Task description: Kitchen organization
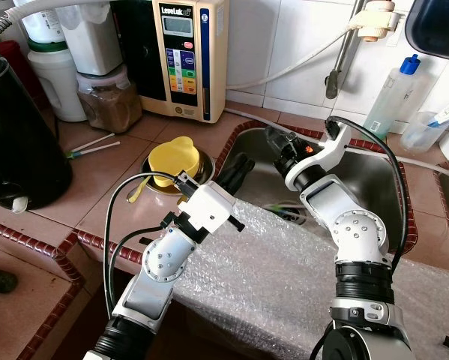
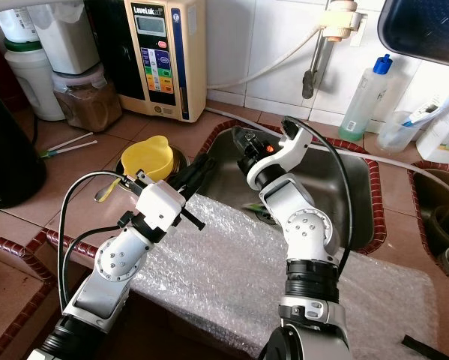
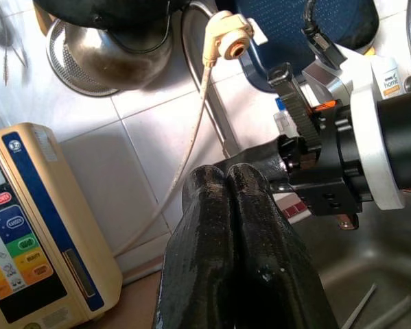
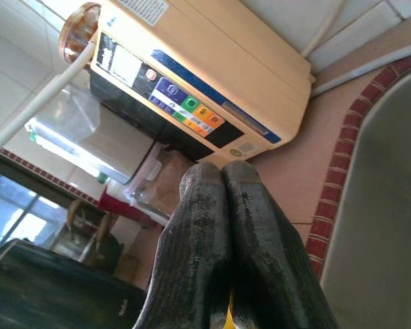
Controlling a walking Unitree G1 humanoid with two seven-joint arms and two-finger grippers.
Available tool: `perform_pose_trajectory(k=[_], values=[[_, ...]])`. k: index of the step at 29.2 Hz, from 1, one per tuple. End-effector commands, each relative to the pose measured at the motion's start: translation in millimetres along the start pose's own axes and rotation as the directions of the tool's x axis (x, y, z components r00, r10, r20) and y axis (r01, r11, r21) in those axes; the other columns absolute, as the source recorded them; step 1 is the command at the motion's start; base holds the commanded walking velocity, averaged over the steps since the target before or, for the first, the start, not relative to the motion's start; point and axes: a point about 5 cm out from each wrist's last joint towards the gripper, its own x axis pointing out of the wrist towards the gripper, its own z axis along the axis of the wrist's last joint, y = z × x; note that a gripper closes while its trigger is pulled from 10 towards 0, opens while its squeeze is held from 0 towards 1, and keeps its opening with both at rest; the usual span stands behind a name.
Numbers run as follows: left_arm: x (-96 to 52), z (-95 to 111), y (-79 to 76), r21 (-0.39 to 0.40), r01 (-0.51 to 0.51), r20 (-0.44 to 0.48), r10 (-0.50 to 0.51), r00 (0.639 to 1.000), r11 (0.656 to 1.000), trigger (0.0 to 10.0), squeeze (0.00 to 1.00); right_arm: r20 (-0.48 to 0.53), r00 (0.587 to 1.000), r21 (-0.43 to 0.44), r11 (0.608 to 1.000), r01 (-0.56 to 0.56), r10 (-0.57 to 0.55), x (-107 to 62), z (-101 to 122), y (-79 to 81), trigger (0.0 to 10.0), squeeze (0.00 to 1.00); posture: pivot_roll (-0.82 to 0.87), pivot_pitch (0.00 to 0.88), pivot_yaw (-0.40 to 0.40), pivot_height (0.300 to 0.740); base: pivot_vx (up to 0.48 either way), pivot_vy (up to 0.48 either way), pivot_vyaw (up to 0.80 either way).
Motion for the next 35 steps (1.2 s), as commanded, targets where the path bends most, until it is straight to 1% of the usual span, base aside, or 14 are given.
perform_pose_trajectory(k=[1,3,4,5,8,9,10,11,12,13,14,16,26,35], values=[[0.6,1,-0.2,0.006,-0.006,-0.005,0.006,1.0,1.0,4.6,0.0,-0.004,1.0,-0.021,1.0,0.023,-0.023,-1.1,-1,-3.3,0.0,0.0,-0.02,0.0,-0.014,0.74,0.0,0.0,0.0],[0.5,0,1.1,0.007,-0.017,-0.01,0.018,1.0,1.0,6.7,0.0,-0.01,1.0,-0.061,0.998,0.022,-0.023,-1.7,-1,-3.3,0.0,0.0,-0.02,0.0,-0.015,0.74,0.0,0.0,0.0],[0.3,0,1.9,0.007,-0.025,-0.013,0.026,1.0,1.0,6.7,0.0,-0.013,1.0,-0.082,0.996,0.021,-0.022,-2.0,-2,-3.1,0.0,0.0,-0.02,0.0,-0.015,0.74,0.0,0.0,0.0],[-0.7,-3,6.2,0.004,-0.059,-0.039,0.059,0.998,0.998,10.0,0.0,-0.031,0.999,-0.197,0.98,0.021,-0.028,-4.2,-4,-3.7,0.0,0.0,-0.02,0.0,-0.015,0.74,0.0,0.0,0.0],[-2.0,-7,10.9,-0.014,-0.101,-0.068,0.1,0.993,0.995,10.0,0.0,-0.046,0.998,-0.349,0.937,0.029,-0.048,-8.6,-7,-8.2,0.0,0.0,-0.02,0.0,-0.015,0.74,0.0,0.0,0.0],[-2.7,-10,14.0,-0.049,-0.137,-0.09,0.132,0.987,0.989,10.0,0.0,-0.053,0.997,-0.384,0.923,0.031,-0.055,-11.3,-9,-10.6,3.3,0.0,-0.02,0.0,-0.015,0.74,0.0,0.0,0.0],[-3.7,-12,17.0,-0.082,-0.171,-0.106,0.162,0.981,0.982,10.0,0.15,-0.063,0.996,-0.431,0.902,0.026,-0.058,-14.2,-11,-11.7,6.6,0.0,-0.02,0.0,-0.016,0.74,0.0,0.0,0.0],[-4.6,-12,20.5,-0.08,-0.204,-0.111,0.194,0.975,0.976,10.0,0.79,-0.069,0.995,-0.498,0.867,0.022,-0.065,-16.5,-13,-12.4,10.0,0.67,-0.02,0.0,-0.016,0.74,0.0,0.0,0.0],[-4.8,-13,22.0,-0.096,-0.218,-0.115,0.207,0.972,0.971,10.0,1.0,-0.074,0.995,-0.538,0.842,0.02,-0.071,-18.0,-14,-13.1,10.0,1.0,-0.02,0.0,-0.016,0.74,0.0,0.0,0.0],[-5.0,-15,24.4,-0.136,-0.244,-0.133,0.226,0.965,0.96,10.0,1.0,-0.062,0.995,-0.623,0.782,0.021,-0.076,-22.0,-15,-13.7,10.0,1.0,-0.03,0.0,-0.015,0.74,0.0,0.0,0.0],[-5.0,-15,24.4,-0.136,-0.244,-0.133,0.226,0.965,0.96,10.0,1.0,-0.062,0.995,-0.623,0.782,0.021,-0.076,-22.0,-15,-13.7,10.0,1.0,-0.03,0.0,-0.015,0.74,0.0,0.0,0.0],[-5.6,-18,29.5,-0.178,-0.289,-0.163,0.261,0.951,0.941,10.0,1.0,-0.022,0.996,-0.772,0.634,0.037,-0.084,-29.7,-13,-15.6,10.0,1.0,-0.03,0.0,-0.015,0.74,0.0,0.0,0.0],[-20.7,-25,44.5,-0.196,-0.369,-0.275,0.31,0.91,0.909,10.0,1.0,0.11,0.987,-0.855,0.496,0.154,-0.117,-56.9,7,-29.0,10.0,1.0,-0.04,0.0,-0.009,0.74,0.0,0.0,0.0],[-40.5,-25,45.8,-0.217,-0.418,-0.344,0.332,0.879,0.882,10.0,1.0,0.2,0.967,-0.843,0.474,0.253,-0.161,-67.0,10,-38.8,10.0,1.0,-0.02,0.0,-0.009,0.74,0.0,0.0,0.0]])
